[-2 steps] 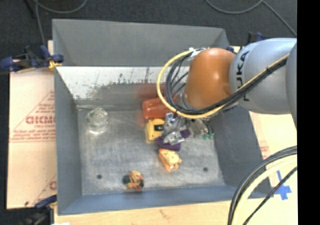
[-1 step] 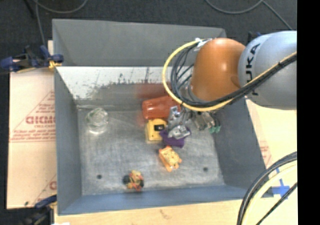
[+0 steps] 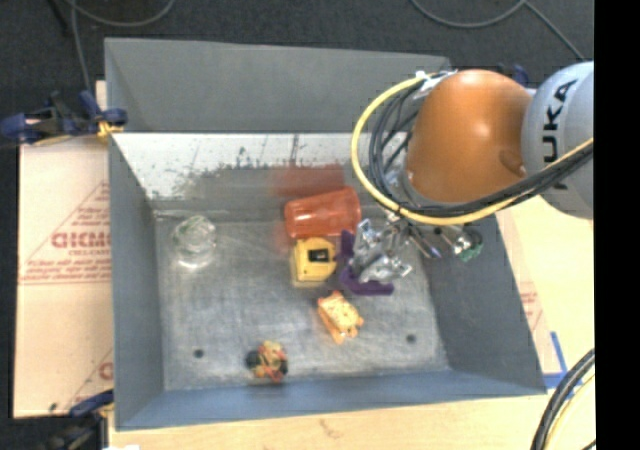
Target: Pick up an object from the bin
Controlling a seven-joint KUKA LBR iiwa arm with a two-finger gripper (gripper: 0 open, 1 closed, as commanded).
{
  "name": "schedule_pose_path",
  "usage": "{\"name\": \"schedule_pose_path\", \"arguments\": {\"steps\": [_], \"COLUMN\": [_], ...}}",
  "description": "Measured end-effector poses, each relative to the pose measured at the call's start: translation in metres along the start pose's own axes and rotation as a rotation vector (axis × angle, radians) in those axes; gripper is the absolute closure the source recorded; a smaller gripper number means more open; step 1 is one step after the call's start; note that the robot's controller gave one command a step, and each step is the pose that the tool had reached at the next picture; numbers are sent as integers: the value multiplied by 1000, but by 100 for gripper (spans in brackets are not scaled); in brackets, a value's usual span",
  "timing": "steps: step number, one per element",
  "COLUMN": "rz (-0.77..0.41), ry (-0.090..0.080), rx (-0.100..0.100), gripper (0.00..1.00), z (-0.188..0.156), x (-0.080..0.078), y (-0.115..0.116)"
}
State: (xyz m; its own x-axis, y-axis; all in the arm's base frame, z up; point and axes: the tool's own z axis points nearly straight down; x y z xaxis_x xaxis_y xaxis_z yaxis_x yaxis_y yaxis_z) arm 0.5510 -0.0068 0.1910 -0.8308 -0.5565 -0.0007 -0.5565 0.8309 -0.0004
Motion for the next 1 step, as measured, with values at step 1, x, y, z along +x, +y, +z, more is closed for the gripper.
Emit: {"name": "schedule_pose_path", "arguments": {"steps": [1], "rz": [-174], "ry": [0], "rx": [1], "gripper": [100], "z": [-60], "x": [-7], "y": [-16]}}
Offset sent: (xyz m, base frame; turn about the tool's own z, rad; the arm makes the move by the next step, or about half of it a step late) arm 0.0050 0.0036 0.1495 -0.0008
